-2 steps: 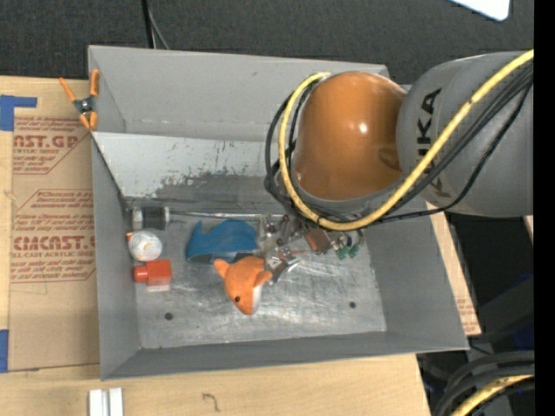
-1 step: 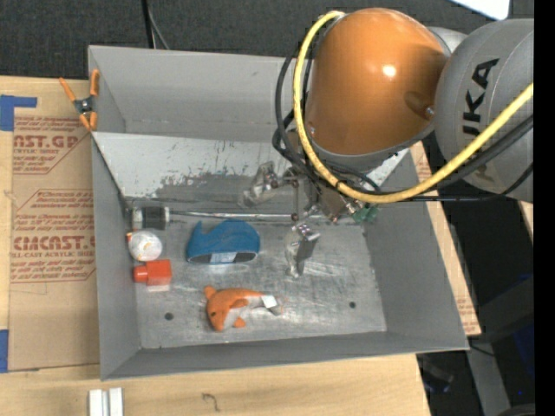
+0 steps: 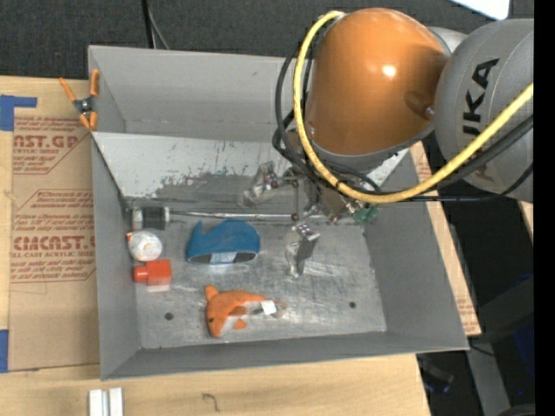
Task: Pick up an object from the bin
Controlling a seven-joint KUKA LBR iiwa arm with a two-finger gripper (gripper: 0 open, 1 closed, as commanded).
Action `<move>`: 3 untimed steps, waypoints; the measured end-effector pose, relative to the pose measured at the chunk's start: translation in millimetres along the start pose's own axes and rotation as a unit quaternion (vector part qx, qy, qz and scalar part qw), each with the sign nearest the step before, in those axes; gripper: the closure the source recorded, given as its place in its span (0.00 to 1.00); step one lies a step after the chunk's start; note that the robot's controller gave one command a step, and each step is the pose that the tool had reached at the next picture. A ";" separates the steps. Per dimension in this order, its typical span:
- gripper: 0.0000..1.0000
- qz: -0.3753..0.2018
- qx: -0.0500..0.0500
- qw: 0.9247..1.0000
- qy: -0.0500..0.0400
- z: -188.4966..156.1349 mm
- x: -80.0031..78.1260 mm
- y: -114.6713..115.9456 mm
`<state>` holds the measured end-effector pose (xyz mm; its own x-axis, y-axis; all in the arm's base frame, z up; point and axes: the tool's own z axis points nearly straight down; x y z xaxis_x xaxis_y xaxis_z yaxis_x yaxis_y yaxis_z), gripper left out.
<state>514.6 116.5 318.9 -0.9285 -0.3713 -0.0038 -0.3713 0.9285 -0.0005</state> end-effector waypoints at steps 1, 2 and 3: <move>0.00 -0.034 0.000 0.999 -0.002 43.4 2.4 8.8; 0.00 -0.064 0.000 0.998 -0.002 110.6 -1.1 13.8; 0.00 -0.105 0.000 0.994 -0.001 174.2 -22.9 9.2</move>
Offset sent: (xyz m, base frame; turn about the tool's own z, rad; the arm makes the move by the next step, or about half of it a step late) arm 0.0002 0.0241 -0.2398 -0.2355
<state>533.1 133.6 144.8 -0.8299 -0.5578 -0.0059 -0.5578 0.8300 -0.0022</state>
